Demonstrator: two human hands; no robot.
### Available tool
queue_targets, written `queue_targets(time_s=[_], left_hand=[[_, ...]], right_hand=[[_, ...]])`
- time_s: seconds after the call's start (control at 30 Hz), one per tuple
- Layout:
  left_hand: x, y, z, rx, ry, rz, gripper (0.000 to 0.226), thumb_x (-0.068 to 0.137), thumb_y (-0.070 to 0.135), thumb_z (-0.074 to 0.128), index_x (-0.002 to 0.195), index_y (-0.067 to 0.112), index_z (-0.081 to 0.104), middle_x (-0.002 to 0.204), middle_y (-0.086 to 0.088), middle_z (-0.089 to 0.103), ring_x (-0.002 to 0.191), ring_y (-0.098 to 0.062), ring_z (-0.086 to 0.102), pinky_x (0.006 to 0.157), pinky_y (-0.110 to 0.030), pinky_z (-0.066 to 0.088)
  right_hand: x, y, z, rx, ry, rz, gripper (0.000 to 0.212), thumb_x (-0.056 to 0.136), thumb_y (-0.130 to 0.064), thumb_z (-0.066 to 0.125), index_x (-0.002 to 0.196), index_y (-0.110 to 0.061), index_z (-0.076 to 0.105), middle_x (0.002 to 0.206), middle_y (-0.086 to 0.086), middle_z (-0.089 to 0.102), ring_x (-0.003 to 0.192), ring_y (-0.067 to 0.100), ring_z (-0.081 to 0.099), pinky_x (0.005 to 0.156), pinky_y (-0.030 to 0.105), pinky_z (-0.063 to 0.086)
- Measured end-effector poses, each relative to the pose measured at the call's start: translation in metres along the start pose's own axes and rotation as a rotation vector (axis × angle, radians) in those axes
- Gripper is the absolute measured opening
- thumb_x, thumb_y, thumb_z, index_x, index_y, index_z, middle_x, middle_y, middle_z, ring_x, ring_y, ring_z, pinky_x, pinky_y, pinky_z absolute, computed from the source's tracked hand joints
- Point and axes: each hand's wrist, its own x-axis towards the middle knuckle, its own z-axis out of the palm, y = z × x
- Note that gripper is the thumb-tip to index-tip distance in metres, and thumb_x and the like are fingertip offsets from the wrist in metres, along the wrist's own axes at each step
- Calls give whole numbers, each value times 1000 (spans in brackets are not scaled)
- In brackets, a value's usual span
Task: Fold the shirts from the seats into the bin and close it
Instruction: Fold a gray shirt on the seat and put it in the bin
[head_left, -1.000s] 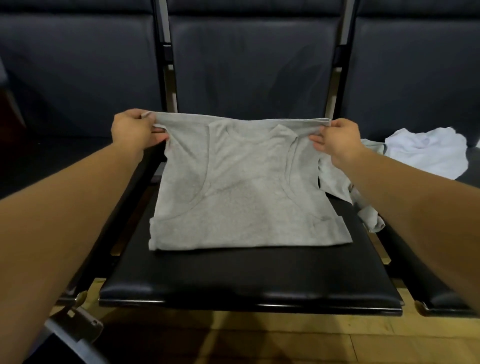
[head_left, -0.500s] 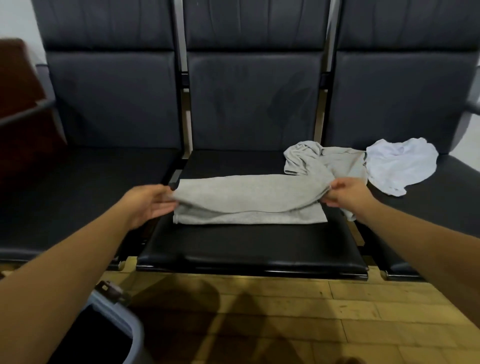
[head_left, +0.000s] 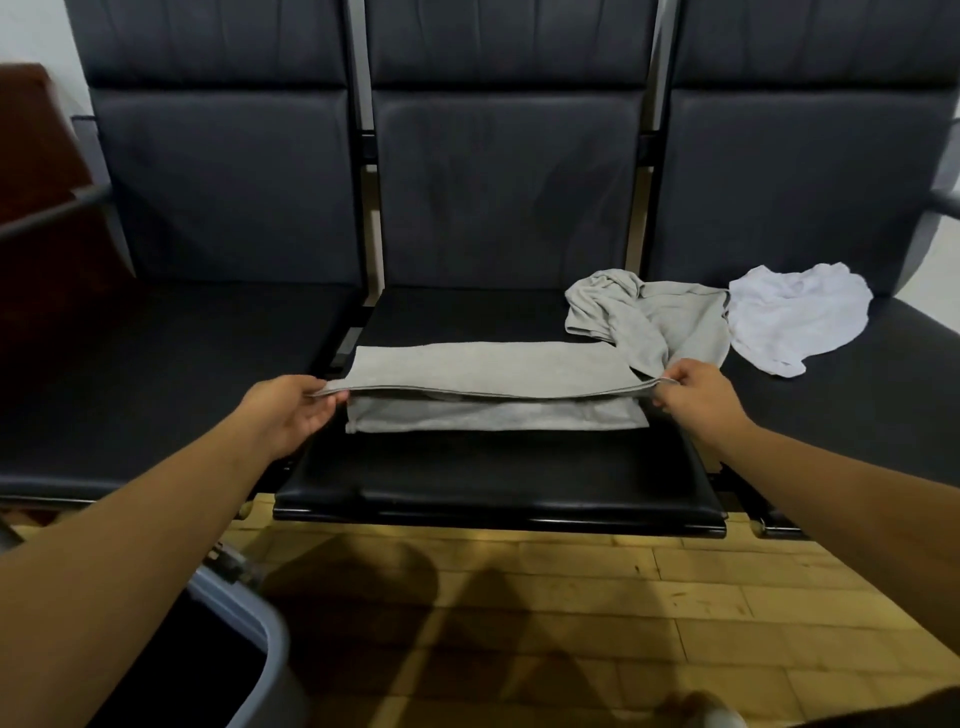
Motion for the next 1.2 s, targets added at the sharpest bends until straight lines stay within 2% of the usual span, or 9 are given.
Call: queue_targets(time_s=[0.17,0.37,0.5,0.6,0.77,0.87,0.97,1.07,1.2], left_hand=[[-5,-20,-2,541,19,31,15,98,6,60,111,-1,57,104,-24,68,82,-24,73,58,-24,61],[-5,-24,12,1071,171,279,25,89,23,69,92,4,52,85,-17,65,72,-29,66,61,-36,53],[-7,-26,28,933,180,218,38,94,35,68,98,3,48,88,-11,55,87,-30,56,84,-45,54],[-2,-24,34,851,138,150,45,87,30,77,110,-4,56,110,-16,61,105,-35,60,96,-46,51],[0,-21,38,878,47,42,28,91,21,72,107,2,58,81,-8,52,69,-19,49,58,-30,42],[5,-14,25,801,58,17,23,93,22,67,109,7,60,88,-8,58,68,-17,53,56,-28,43],[0,-7,6,593,7,-92,14,95,14,63,107,8,59,90,-11,63,69,-19,60,59,-28,50],[-10,4,-27,429,-87,-264,20,91,4,62,110,8,57,85,-10,61,63,-15,54,46,-20,46],[-20,8,-64,408,-176,-366,35,82,17,70,115,9,59,84,-8,66,66,-14,54,45,-20,45]], right_hand=[[-11,5,3,-323,-130,-155,8,89,-5,54,89,-4,61,83,12,64,79,29,60,59,31,42],[-13,-11,12,-627,-99,-332,37,80,-8,58,116,-11,60,117,9,56,112,31,52,97,43,41],[-25,-31,39,-441,-258,-495,39,92,-21,59,129,-8,56,137,10,52,126,27,49,107,37,38],[-38,-37,69,-506,-466,-519,57,100,-40,52,151,-17,38,161,5,28,147,22,29,119,30,21],[-45,-32,87,-669,-568,-522,63,103,-56,30,158,-30,17,168,-1,2,154,15,-2,124,43,-4],[-49,-35,88,-699,-570,-509,64,102,-59,27,159,-32,14,167,-3,0,154,14,-5,122,51,-9],[-63,-45,91,-700,-618,-537,66,101,-61,27,159,-31,13,168,-3,0,154,15,-4,124,49,-4],[-90,-64,98,-732,-628,-602,69,100,-63,29,158,-28,17,167,1,7,154,20,7,124,47,10],[-119,-91,102,-754,-593,-706,60,99,-63,32,142,-24,48,143,6,47,131,29,42,107,47,37]])
